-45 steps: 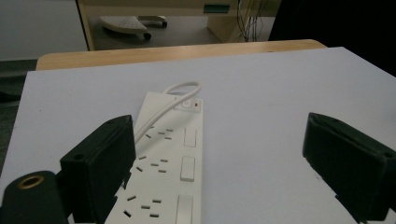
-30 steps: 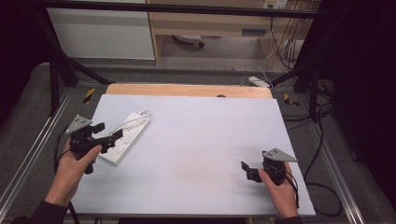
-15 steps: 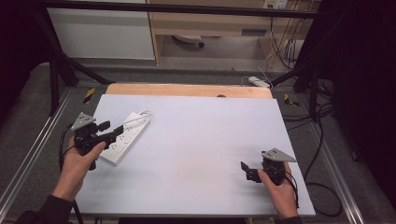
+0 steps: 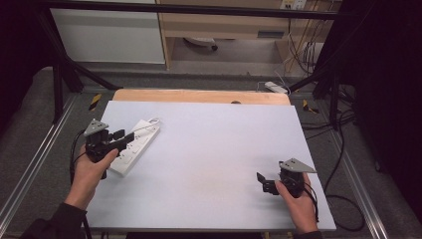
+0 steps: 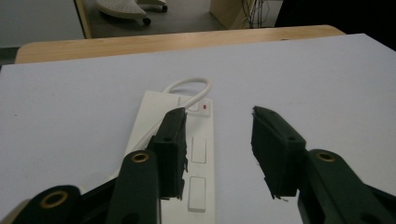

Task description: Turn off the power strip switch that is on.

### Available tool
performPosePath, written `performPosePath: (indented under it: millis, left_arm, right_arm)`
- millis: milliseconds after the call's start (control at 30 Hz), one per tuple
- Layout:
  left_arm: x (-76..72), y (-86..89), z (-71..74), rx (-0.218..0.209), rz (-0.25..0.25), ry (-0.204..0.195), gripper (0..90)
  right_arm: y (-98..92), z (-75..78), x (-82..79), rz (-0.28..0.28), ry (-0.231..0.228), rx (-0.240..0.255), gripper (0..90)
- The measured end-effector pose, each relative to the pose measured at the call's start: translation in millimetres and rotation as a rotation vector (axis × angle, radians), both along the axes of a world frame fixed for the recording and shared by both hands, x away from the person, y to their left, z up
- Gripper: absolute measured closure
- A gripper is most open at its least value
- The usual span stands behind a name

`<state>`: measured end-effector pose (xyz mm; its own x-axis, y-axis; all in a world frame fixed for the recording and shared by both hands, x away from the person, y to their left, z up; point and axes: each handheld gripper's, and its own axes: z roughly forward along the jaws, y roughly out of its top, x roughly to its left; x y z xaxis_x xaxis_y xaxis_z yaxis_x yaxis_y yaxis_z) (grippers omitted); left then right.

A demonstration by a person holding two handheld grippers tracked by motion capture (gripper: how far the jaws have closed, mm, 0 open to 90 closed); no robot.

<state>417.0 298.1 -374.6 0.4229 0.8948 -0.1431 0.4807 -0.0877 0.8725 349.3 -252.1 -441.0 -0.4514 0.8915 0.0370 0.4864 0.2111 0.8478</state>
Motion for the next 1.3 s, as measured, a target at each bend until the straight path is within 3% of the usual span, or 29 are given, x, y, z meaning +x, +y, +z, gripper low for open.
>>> performPosePath:
  millis: [433, 1300]
  left_arm:
    - [6.4, -3.8, -8.5, 0.013, -0.018, 0.009, 72.9]
    - [14.0, -6.7, -26.8, 0.026, -0.050, 0.065, 89.9]
  right_arm:
    - [-0.5, 0.3, 0.1, 0.001, 0.003, 0.001, 4.2]
    - [-1.2, 0.8, -0.2, 0.000, 0.002, 0.003, 4.2]
